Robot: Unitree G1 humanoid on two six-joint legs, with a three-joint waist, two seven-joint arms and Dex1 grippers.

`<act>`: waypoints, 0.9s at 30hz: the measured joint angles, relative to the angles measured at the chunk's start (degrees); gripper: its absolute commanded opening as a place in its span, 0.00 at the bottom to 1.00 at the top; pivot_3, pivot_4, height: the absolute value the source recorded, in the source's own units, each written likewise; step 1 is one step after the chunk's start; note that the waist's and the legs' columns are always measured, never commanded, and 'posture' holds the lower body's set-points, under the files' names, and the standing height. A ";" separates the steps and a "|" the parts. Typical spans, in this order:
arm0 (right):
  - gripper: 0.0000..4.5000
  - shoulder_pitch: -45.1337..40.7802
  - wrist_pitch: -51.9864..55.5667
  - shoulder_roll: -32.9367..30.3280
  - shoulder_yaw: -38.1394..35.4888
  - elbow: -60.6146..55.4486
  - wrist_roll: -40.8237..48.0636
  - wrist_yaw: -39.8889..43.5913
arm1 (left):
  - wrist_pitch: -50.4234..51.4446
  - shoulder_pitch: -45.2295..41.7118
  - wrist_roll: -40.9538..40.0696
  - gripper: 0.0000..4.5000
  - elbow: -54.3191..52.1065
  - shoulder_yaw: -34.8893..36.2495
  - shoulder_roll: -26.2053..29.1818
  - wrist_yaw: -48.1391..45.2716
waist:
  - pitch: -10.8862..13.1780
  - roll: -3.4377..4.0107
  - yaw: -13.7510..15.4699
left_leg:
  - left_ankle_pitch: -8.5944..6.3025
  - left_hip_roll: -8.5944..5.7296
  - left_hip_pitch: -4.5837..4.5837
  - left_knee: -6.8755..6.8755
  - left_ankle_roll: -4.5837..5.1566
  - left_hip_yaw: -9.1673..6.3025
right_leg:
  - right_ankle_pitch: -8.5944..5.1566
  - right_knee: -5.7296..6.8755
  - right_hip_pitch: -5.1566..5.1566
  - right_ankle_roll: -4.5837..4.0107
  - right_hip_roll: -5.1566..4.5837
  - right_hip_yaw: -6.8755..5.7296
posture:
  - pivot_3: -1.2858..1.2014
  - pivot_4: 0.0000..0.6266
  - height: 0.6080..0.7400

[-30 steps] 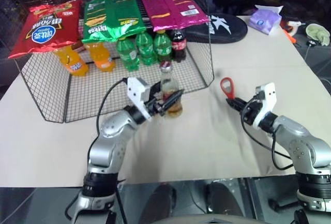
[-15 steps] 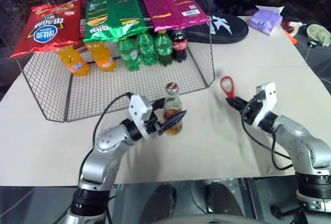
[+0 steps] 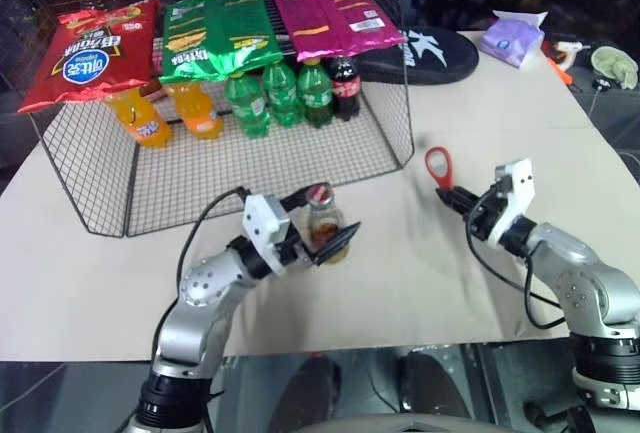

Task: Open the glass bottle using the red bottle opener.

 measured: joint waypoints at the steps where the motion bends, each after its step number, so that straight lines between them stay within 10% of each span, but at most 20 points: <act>1: 0.00 0.00 -0.03 0.00 0.04 0.03 -0.02 0.03 | -0.14 0.18 0.00 0.99 0.01 0.00 0.00 0.16 | 0.00 0.00 0.00 | 0.00 0.00 0.00 0.00 0.00 0.00 | 0.00 0.00 0.00 0.00 0.00 0.00 | 0.52 0.24 1.00; 27: 0.00 -0.25 -0.10 0.00 0.37 0.64 -0.75 0.47 | -1.54 0.76 -4.75 0.99 -0.22 1.34 -1.95 -2.74 | 0.00 0.00 0.01 | 0.00 0.01 0.01 0.00 0.00 0.01 | 0.00 0.00 0.00 0.00 0.01 0.01 | 0.52 0.24 1.00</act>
